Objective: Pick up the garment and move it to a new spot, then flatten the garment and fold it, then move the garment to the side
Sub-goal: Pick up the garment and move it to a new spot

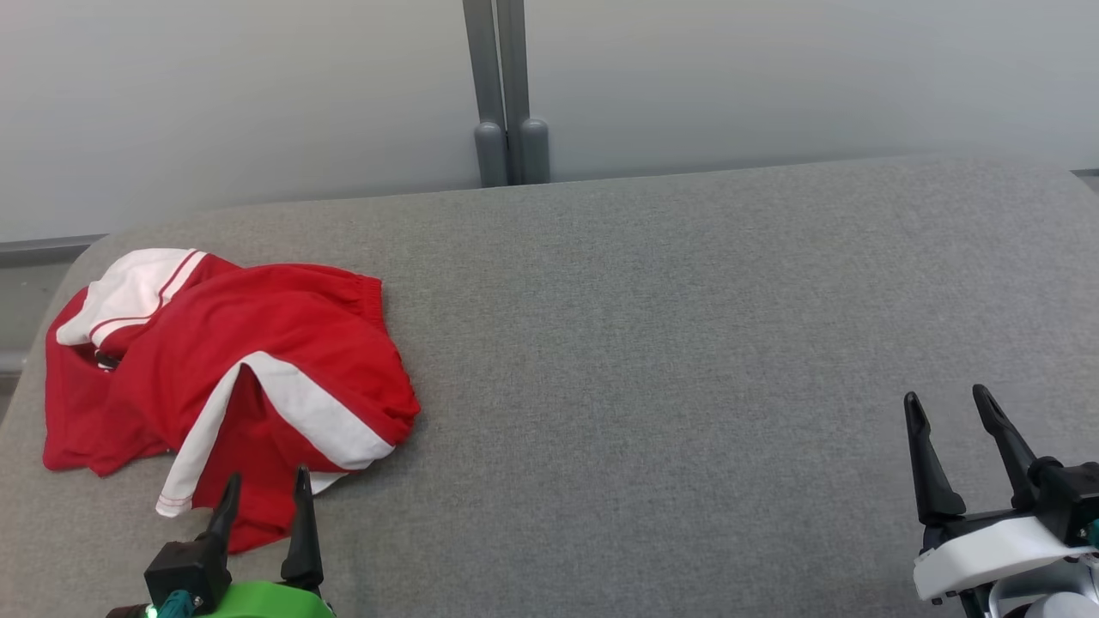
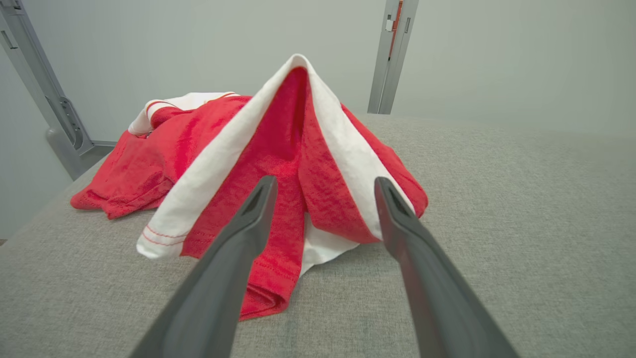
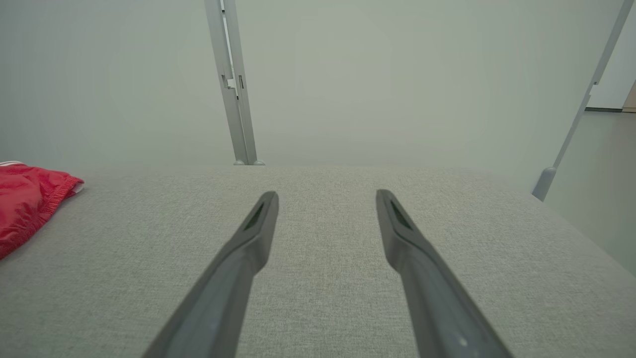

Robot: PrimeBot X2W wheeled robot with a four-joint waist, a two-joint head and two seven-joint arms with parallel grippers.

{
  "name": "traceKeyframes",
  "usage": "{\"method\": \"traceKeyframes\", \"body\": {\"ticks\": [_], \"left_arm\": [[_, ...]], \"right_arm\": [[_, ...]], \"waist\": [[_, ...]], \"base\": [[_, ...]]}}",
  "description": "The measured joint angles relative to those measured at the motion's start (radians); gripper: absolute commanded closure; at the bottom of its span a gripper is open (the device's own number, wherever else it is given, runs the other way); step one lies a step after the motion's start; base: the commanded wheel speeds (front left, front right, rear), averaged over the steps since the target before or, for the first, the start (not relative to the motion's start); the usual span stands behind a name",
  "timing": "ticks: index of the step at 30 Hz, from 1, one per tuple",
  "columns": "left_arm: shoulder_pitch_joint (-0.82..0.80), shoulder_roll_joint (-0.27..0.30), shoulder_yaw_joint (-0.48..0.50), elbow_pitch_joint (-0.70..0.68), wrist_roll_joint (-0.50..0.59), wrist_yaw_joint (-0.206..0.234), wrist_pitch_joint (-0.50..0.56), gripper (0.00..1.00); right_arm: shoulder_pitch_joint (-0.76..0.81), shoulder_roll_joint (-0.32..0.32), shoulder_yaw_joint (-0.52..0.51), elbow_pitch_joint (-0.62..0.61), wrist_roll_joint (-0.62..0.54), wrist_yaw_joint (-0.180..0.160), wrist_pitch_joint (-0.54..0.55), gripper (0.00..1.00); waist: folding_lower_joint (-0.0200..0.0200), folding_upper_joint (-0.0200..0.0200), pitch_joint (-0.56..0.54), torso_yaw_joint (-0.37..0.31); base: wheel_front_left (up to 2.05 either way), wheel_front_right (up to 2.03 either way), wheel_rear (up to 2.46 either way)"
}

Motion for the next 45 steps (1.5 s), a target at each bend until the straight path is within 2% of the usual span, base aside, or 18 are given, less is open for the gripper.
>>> {"method": "traceKeyframes", "body": {"ticks": [8, 20, 27, 32, 39, 45], "left_arm": [[-0.004, -0.001, 0.0, 0.001, 0.002, 0.001, 0.0, 0.0], [0.018, -0.001, 0.019, -0.013, -0.002, 0.003, 0.0, 0.0], [0.002, 0.005, -0.017, -0.012, 0.006, -0.01, 0.012, 0.0], [-0.121, 0.043, -0.074, -0.034, 0.004, -0.028, 0.126, 0.0], [-0.32, 0.1, -0.163, -0.015, -0.029, -0.037, 0.387, 0.0], [-0.441, 0.13, -0.263, 0.064, -0.124, -0.041, 0.529, 0.0]], "right_arm": [[0.008, 0.005, 0.005, -0.004, 0.007, 0.0, 0.0, 0.0], [-0.022, 0.006, 0.066, 0.0, 0.016, 0.0, 0.0, 0.0], [-0.021, 0.003, 0.075, 0.0, 0.022, 0.0, 0.0, 0.0], [-0.019, -0.013, 0.072, -0.001, 0.023, 0.0, 0.0, 0.0], [-0.048, -0.025, 0.093, -0.004, 0.024, 0.0, 0.0, 0.0], [-0.094, -0.029, 0.129, 0.002, 0.026, 0.0, 0.0, 0.0]], "waist": [[0.0, 0.0, -0.002, 0.077], [0.0, 0.0, -0.006, 0.257], [0.0, 0.0, 0.002, 0.286], [0.0, 0.0, 0.026, 0.284], [0.0, 0.0, 0.084, 0.282], [0.0, 0.0, 0.141, 0.261]], "base": [[0.0, 0.0, 0.0], [0.0, 0.0, 0.0], [0.0, 0.0, 0.0], [0.0, 0.0, 0.0], [0.0, 0.0, 0.0], [0.0, 0.0, 0.0]]}}
